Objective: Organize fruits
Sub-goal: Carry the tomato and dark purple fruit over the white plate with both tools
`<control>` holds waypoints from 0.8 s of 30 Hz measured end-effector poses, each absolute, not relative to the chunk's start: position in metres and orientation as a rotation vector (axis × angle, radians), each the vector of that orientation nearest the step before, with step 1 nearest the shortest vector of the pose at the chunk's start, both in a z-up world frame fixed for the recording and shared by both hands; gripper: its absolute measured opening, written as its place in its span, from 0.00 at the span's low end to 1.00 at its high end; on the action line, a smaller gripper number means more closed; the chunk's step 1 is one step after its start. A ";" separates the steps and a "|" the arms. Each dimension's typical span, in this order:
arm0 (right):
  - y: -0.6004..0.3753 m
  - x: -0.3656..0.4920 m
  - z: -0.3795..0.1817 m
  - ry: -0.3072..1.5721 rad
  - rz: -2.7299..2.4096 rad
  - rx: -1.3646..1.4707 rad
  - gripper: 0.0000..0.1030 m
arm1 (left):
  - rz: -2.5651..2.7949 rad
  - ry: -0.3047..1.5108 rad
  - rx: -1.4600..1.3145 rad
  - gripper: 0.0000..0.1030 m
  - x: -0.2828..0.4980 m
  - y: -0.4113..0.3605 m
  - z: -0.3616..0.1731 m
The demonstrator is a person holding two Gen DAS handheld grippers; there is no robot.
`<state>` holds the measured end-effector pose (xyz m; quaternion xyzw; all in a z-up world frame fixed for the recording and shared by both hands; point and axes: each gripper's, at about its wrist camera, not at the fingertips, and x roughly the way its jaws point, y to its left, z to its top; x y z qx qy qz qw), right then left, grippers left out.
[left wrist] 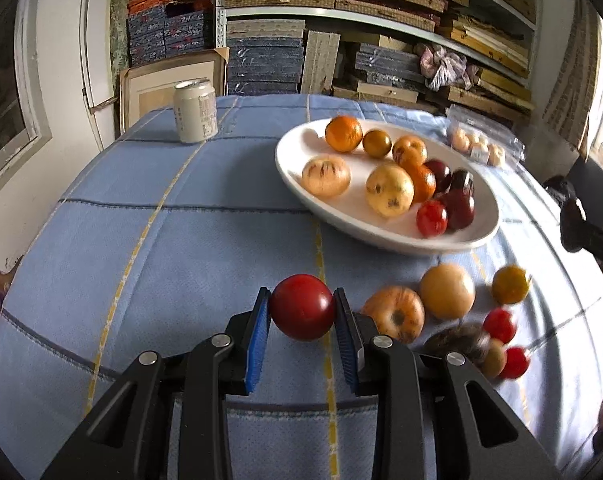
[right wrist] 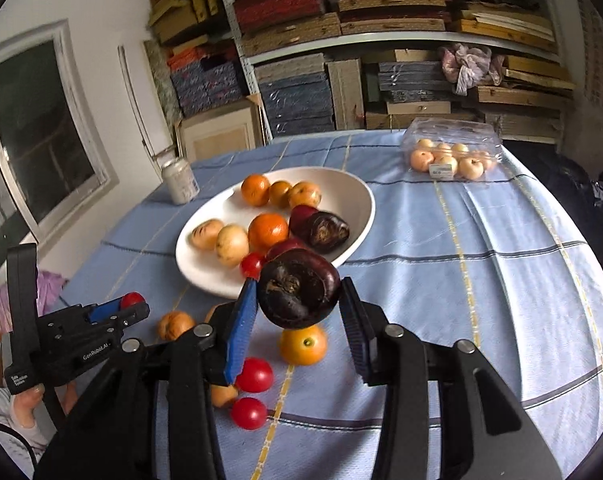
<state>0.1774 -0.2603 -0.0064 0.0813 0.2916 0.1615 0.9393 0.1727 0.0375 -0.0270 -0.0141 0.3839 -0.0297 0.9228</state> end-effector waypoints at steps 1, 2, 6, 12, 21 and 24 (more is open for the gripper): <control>-0.262 0.178 -0.005 0.593 0.328 0.170 0.40 | -0.062 0.784 -0.025 0.31 0.175 0.036 -0.024; -0.263 0.179 -0.003 0.591 0.326 0.172 0.40 | -0.062 0.779 -0.020 0.31 0.178 0.035 -0.020; -0.261 0.194 0.004 0.598 0.317 0.143 0.40 | -0.080 0.768 0.011 0.31 0.197 0.021 -0.010; -0.252 0.237 0.014 0.609 0.324 0.124 0.40 | -0.085 0.765 0.001 0.31 0.237 0.012 -0.004; -0.217 0.308 0.012 0.647 0.373 0.091 0.40 | -0.066 0.761 -0.027 0.31 0.302 0.013 0.003; -0.202 0.325 0.007 0.659 0.395 0.068 0.40 | -0.056 0.760 -0.002 0.31 0.318 0.009 0.001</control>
